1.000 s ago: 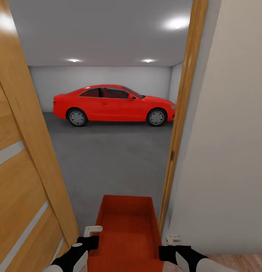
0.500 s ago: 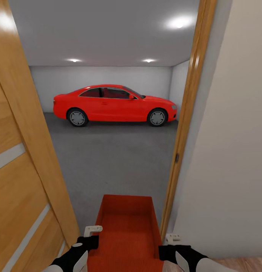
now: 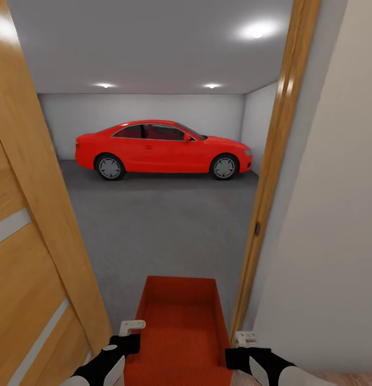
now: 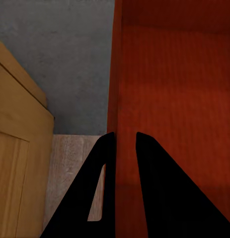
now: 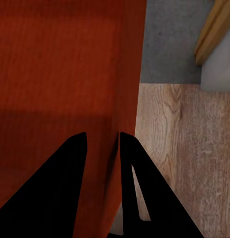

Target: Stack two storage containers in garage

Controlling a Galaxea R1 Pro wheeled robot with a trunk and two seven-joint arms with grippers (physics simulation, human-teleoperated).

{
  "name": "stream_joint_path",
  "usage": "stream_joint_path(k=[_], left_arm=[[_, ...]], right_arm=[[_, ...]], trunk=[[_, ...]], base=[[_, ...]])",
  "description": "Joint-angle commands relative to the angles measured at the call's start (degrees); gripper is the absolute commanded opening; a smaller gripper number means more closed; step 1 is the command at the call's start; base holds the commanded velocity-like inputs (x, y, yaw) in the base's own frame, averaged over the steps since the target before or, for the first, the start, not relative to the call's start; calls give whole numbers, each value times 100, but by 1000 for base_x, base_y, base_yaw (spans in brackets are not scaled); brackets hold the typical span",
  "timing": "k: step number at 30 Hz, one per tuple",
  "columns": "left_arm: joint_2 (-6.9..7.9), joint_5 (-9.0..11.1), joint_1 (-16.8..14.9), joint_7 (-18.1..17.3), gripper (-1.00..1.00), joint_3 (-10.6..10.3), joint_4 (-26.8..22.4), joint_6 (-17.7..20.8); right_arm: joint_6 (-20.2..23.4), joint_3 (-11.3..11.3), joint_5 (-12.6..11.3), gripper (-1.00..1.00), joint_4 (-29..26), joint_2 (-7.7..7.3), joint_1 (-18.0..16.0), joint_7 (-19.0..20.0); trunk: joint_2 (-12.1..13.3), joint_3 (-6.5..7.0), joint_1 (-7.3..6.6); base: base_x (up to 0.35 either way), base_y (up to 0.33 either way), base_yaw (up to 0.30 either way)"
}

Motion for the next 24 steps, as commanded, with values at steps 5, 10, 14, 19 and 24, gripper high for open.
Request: stream_joint_path(k=[5, 10, 14, 19, 24], left_arm=[[6, 133, 0, -134, -100, -177, 17, 7], [6, 133, 0, -138, -100, -177, 17, 7], [6, 133, 0, -136, -100, -177, 17, 7], [6, 133, 0, -134, -100, -177, 17, 7], [6, 133, 0, -134, -100, -177, 17, 7]], right_arm=[[-88, -94, 23, -100, -313, -168, -4, 25], [-88, -94, 23, -100, -313, -170, -4, 25], [-88, -94, 23, -100, -313, -169, -4, 25], [-88, -94, 23, -100, -313, -166, -4, 24], [-88, -94, 23, -100, -313, -167, -4, 23]], trunk=[[-6, -8, 2], [-6, -8, 2], [-6, -8, 2], [-6, -8, 2], [-6, -8, 2]], base=[[83, 19, 0], [123, 35, 0], [166, 83, 0], [53, 81, 0], [18, 41, 0]])
